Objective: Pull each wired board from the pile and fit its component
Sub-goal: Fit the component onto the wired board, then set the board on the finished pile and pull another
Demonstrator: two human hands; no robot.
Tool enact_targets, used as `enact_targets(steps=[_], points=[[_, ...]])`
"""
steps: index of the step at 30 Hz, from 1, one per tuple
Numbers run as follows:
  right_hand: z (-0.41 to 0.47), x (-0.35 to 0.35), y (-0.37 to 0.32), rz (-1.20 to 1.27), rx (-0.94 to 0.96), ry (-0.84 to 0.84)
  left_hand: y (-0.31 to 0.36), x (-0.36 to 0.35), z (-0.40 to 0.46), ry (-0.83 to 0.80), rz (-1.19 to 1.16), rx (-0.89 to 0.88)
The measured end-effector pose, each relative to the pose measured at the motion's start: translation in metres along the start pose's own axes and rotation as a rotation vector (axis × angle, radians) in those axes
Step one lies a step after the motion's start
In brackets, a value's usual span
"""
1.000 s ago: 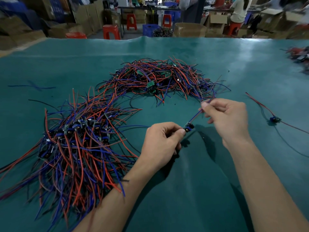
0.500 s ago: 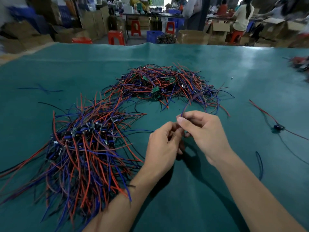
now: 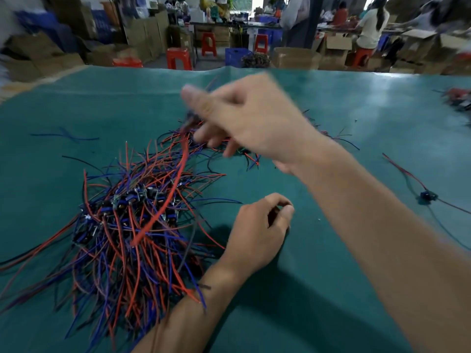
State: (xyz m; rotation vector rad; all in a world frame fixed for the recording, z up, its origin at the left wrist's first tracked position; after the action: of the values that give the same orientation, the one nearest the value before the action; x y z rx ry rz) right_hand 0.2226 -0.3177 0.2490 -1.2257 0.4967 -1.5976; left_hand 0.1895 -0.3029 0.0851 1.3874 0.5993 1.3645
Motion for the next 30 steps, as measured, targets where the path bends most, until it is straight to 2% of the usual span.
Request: enact_targets(steps=[1, 2, 5, 7, 9, 11, 16, 18, 20, 23, 27, 30], points=[[0.006, -0.009, 0.012, -0.116, -0.065, -0.105, 0.000, 0.000, 0.000, 0.008, -0.013, 0.006], [0.013, -0.008, 0.028, -0.235, -0.112, -0.140, 0.000, 0.000, 0.000, 0.011, -0.025, 0.011], [0.026, 0.025, 0.089, -0.574, -0.253, -0.050, 0.000, 0.000, 0.001, 0.017, 0.001, 0.009], [0.023, 0.036, 0.130, -0.689, -0.422, -0.099, 0.002, 0.001, 0.001, 0.020, 0.020, -0.002], [0.018, 0.032, 0.163, -0.721, -0.510, -0.196, 0.002, 0.002, 0.001, 0.010, 0.036, -0.002], [0.015, 0.027, 0.178, -0.683, -0.533, -0.165, 0.002, 0.002, 0.001, 0.000, 0.044, 0.002], [0.004, 0.057, 0.201, -0.395, -0.604, 0.297, 0.001, 0.003, 0.002, 0.014, 0.029, 0.019], [-0.012, 0.072, 0.197, -0.276, -0.606, 0.411, -0.001, 0.004, 0.003, 0.039, 0.006, 0.042], [-0.034, 0.080, 0.186, -0.145, -0.579, 0.457, -0.003, 0.006, 0.004, 0.079, -0.032, 0.068], [-0.073, 0.075, 0.164, -0.033, -0.526, 0.383, -0.008, 0.008, 0.005, 0.130, -0.122, 0.144], [-0.111, 0.044, 0.136, 0.074, -0.469, 0.058, -0.015, 0.009, 0.005, 0.147, -0.236, 0.188], [-0.123, 0.024, 0.128, 0.091, -0.454, -0.042, -0.017, 0.006, 0.007, 0.120, -0.252, 0.191]])
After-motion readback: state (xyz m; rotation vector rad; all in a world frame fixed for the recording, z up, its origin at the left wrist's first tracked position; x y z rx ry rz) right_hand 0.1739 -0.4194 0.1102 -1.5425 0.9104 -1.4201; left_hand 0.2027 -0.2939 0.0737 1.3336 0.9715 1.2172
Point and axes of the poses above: each hand's wrist, its own z-axis towards the middle knuckle, its own x-axis out of the back of the hand, y = z × x, the point moved 6 cm from there along z, towards the middle knuckle, and after that the axes turned 5 degrees about x, right-handed, at the moved point
